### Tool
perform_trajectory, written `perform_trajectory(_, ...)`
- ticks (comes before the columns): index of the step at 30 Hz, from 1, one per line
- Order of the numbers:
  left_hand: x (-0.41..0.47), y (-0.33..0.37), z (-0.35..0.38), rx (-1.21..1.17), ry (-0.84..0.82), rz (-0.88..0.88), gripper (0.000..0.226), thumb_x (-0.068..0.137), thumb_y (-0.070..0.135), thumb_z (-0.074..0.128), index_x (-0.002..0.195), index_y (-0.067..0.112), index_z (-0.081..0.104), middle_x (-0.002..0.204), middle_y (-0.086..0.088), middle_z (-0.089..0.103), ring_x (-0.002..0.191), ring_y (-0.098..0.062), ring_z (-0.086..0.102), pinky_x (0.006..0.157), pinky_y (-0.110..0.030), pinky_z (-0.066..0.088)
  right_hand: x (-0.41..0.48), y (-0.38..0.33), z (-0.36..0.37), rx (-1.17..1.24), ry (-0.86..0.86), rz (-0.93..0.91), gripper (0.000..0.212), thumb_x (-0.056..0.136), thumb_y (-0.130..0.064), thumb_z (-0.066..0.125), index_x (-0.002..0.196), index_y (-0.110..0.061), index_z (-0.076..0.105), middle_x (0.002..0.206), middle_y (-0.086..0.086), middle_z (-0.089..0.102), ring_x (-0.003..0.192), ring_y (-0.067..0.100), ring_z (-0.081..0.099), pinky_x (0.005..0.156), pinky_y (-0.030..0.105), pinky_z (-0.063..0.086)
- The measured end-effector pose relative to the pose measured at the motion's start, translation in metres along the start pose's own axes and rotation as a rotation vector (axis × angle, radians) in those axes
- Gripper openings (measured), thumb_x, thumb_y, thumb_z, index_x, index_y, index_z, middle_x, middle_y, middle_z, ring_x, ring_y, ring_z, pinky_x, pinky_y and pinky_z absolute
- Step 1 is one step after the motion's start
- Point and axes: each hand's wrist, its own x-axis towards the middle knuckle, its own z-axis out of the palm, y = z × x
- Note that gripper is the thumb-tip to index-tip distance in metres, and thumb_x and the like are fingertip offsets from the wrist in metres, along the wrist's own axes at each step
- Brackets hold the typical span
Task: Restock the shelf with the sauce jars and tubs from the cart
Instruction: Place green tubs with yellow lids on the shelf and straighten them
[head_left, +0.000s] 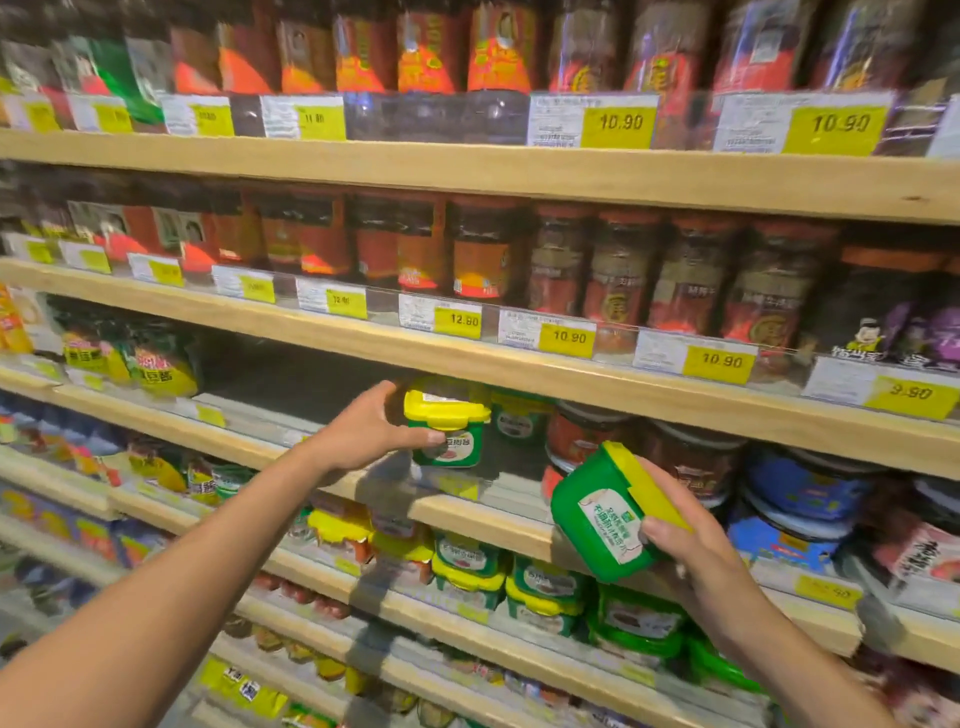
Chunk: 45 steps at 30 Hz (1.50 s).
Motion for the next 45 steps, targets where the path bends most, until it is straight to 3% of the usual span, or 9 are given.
perform_trajectory(3, 0.027, 0.000, -0.008, 0.058, -0.104, 0.018, 0.022, 0.076, 0.031, 0.088, 0.084, 0.016, 0.073, 0.073, 0.007, 0.074, 0.072, -0.016, 0.069, 0.067, -0.030, 0.053, -0.003, 0.009, 0.020, 0.011, 0.090, -0.017, 0.105, 0.039, -0.056, 0.092, 0.133, -0.028, 0.055, 0.129, 0.005, 0.066, 0.115, 0.024, 0.064, 0.081, 0.035, 0.058)
perform_trajectory(5, 0.040, -0.004, -0.012, 0.145, -0.105, -0.076, 0.041, 0.074, 0.044, 0.086, 0.066, 0.012, 0.062, 0.058, 0.005, 0.057, 0.056, -0.014, 0.051, 0.052, -0.029, 0.035, -0.005, 0.015, 0.032, 0.001, 0.153, -0.035, 0.093, 0.049, -0.047, 0.088, 0.133, -0.027, 0.056, 0.133, 0.007, 0.063, 0.119, 0.025, 0.062, 0.087, 0.034, 0.056)
perform_trajectory(9, 0.058, -0.021, -0.018, 0.292, -0.177, -0.162, 0.053, 0.077, 0.056, 0.080, 0.077, 0.007, 0.061, 0.079, -0.004, 0.057, 0.071, -0.016, 0.053, 0.060, -0.032, 0.035, -0.013, 0.023, 0.055, -0.044, 0.239, -0.030, 0.096, 0.046, -0.059, 0.090, 0.133, -0.033, 0.058, 0.133, 0.001, 0.063, 0.122, 0.024, 0.060, 0.098, 0.048, 0.047)
perform_trajectory(13, 0.073, -0.039, -0.023, 0.376, -0.253, -0.147, 0.052, 0.072, 0.063, 0.079, 0.089, 0.015, 0.071, 0.101, -0.006, 0.066, 0.085, -0.014, 0.062, 0.080, -0.035, 0.050, -0.018, 0.024, 0.075, -0.086, 0.296, -0.019, 0.103, 0.044, -0.062, 0.089, 0.135, -0.030, 0.055, 0.130, -0.001, 0.065, 0.120, 0.023, 0.062, 0.088, 0.040, 0.050)
perform_trajectory(23, 0.087, -0.057, -0.046, 0.586, -0.357, -0.076, 0.052, 0.079, 0.072, 0.066, 0.078, 0.021, 0.058, 0.088, 0.003, 0.057, 0.078, -0.010, 0.054, 0.073, -0.031, 0.043, -0.004, 0.005, 0.103, -0.284, 0.326, -0.064, 0.088, 0.055, -0.046, 0.078, 0.137, -0.031, 0.050, 0.121, -0.017, 0.068, 0.110, 0.009, 0.066, 0.077, 0.022, 0.055)
perform_trajectory(36, 0.092, -0.082, -0.079, 0.560, -0.348, -0.043, 0.057, 0.080, 0.062, 0.073, 0.063, 0.014, 0.047, 0.065, 0.000, 0.046, 0.058, -0.015, 0.043, 0.056, -0.029, 0.028, 0.068, 0.003, 0.147, -0.694, 0.410, -0.022, 0.083, 0.066, -0.045, 0.088, 0.139, -0.033, 0.050, 0.128, -0.015, 0.056, 0.110, 0.000, 0.057, 0.088, 0.025, 0.048)
perform_trajectory(41, 0.088, -0.082, -0.085, 0.577, -0.313, 0.054, 0.036, 0.085, 0.056, 0.072, 0.090, 0.023, 0.060, 0.061, 0.002, 0.052, 0.057, -0.012, 0.050, 0.053, -0.026, 0.033, 0.103, 0.001, 0.166, -0.725, 0.443, 0.066, 0.065, 0.057, -0.058, 0.085, 0.105, -0.018, 0.065, 0.087, 0.000, 0.070, 0.075, 0.015, 0.066, 0.063, 0.037, 0.053)
perform_trajectory(43, 0.085, -0.084, -0.086, 0.566, -0.286, 0.144, 0.056, 0.085, 0.056, 0.072, 0.133, 0.037, 0.051, 0.058, 0.007, 0.057, 0.055, -0.006, 0.055, 0.051, -0.026, 0.040, 0.117, -0.002, 0.171, -0.771, 0.446, 0.099, 0.052, 0.060, -0.057, 0.084, 0.086, -0.016, 0.067, 0.064, 0.000, 0.065, 0.056, 0.014, 0.060, 0.054, 0.037, 0.046)
perform_trajectory(45, 0.084, -0.091, -0.088, 0.581, -0.263, 0.212, 0.070, 0.083, 0.061, 0.070, 0.143, 0.033, 0.049, 0.069, 0.006, 0.067, 0.063, -0.007, 0.062, 0.061, -0.032, 0.051, 0.128, -0.006, 0.174, -0.862, 0.442, 0.220, 0.052, 0.065, -0.060, 0.081, 0.062, -0.014, 0.058, 0.048, 0.000, 0.049, 0.045, 0.014, 0.049, 0.046, 0.028, 0.033)
